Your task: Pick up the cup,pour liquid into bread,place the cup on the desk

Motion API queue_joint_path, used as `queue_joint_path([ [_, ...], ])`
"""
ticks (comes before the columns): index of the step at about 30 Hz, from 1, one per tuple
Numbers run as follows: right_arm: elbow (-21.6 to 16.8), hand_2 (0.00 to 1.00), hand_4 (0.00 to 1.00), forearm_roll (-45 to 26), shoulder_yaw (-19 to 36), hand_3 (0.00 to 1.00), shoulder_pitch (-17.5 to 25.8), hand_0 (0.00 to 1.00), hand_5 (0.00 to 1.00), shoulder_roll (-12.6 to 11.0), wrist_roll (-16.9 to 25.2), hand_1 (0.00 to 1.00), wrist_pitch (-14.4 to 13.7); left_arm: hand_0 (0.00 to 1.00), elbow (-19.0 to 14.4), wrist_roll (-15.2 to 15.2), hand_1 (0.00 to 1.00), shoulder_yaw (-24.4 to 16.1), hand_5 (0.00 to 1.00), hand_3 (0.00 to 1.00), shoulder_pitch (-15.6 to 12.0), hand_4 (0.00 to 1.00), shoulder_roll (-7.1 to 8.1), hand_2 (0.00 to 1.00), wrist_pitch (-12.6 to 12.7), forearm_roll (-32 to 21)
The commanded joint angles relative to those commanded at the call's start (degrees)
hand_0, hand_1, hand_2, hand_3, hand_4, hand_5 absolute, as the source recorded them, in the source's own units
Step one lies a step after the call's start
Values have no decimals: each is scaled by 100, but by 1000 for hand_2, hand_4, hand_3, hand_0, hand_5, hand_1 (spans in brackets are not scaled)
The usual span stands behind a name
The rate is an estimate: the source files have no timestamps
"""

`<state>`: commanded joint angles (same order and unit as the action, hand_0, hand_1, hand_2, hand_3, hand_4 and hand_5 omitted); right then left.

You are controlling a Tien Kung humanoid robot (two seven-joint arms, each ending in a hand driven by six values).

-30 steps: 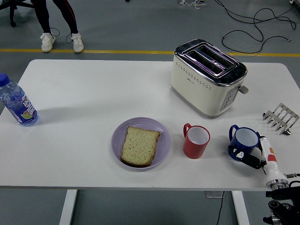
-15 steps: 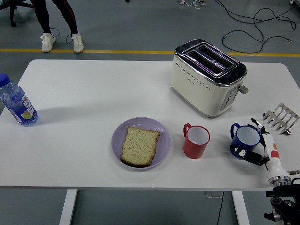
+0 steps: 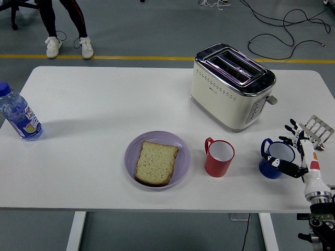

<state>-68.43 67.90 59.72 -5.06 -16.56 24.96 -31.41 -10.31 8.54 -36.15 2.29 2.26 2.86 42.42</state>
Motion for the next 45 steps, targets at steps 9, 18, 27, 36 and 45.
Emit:
queue_joint_path([
  [9,-354,893,992,82,9,998,137,751,15,-61,-53,703,-41,662,0,2,704,-24,930,631,2,389,9,726,-4,31],
  [18,-878,893,992,142,207,998,247,754,18,-156,-71,706,-122,662,0,-4,704,-20,930,630,39,390,8,726,-1,2],
  [27,-1515,893,976,43,461,975,462,757,49,-252,-82,708,-171,663,0,-4,705,0,931,629,35,390,10,726,-1,0],
  [36,-2297,843,874,-1149,988,891,750,745,138,-254,-86,706,149,663,0,-9,705,57,931,631,6,390,13,727,-1,-33],
  [45,-2901,760,751,-2916,1871,764,964,709,210,-192,-337,683,795,664,0,7,705,-55,932,632,-10,390,19,728,-13,99],
])
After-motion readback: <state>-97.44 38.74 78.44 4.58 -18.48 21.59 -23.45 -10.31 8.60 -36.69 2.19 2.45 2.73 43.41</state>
